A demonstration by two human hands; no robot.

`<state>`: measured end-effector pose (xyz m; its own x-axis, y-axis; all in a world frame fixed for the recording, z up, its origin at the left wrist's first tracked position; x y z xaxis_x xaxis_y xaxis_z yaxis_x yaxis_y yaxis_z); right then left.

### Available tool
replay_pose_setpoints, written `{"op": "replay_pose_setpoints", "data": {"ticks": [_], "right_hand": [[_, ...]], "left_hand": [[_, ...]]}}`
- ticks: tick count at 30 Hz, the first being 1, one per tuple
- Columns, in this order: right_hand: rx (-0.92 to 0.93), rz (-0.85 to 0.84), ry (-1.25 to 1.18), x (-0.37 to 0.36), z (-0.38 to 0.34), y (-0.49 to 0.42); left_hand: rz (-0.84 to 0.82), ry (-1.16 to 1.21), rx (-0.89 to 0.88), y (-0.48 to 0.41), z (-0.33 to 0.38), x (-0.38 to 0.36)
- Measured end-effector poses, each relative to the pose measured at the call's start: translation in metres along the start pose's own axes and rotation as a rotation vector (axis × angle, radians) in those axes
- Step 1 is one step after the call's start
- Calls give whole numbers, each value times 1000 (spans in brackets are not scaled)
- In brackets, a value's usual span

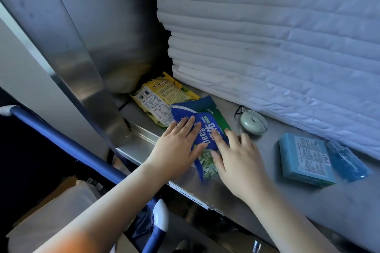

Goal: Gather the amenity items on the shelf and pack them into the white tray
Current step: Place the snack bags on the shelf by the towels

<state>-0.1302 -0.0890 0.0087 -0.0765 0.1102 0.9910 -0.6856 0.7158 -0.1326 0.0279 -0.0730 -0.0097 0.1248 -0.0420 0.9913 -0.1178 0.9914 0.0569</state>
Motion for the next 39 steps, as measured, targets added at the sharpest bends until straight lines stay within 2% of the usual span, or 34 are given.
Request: {"op": "replay_pose_setpoints", "data": {"ticks": [3, 8, 12, 16, 23, 26, 28, 32, 34, 36, 39], "right_hand": [[17, 36, 5, 5, 1, 4], [114, 45, -276, 7, 27, -20], [198, -149, -378, -9, 31, -35], [148, -195, -330, -12, 25, -33], [18, -298, -31, 3, -5, -27], [38, -145, 3, 12, 1, -30], [58, -42, -96, 14, 16, -32], [169, -74, -323, -7, 31, -28], [145, -55, -381, -16, 34, -22], [88, -19, -366, -21, 38, -15], [56, 25, -197, -18, 39, -8]], "left_hand": [[-61, -38, -72, -4, 0, -1], [-146, -97, -143, -16, -6, 8], [-12, -151, -88, -1, 6, 14], [27, -52, -53, 31, 26, 5], [21, -100, 17, 42, 20, 4], [-20, -90, 46, 38, 18, 2], [-35, -92, 57, 33, 18, 0], [-80, -95, 42, 21, 15, 0], [-110, -110, 3, 15, 11, 2], [-117, -132, -29, 9, 8, 5], [-22, -168, -14, 3, 5, 11]]}}
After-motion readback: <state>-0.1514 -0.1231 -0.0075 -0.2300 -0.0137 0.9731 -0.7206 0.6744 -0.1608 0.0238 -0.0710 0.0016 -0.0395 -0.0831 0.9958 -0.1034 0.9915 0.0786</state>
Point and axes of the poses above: each hand's wrist, its own y-axis away from the middle knuckle, its own x-axis out of the back of the hand, z = x × y, the point moved 3 cm from there along -y, towards the middle knuckle, and after that the axes turned 10 degrees about x, right-handed, at the moved point
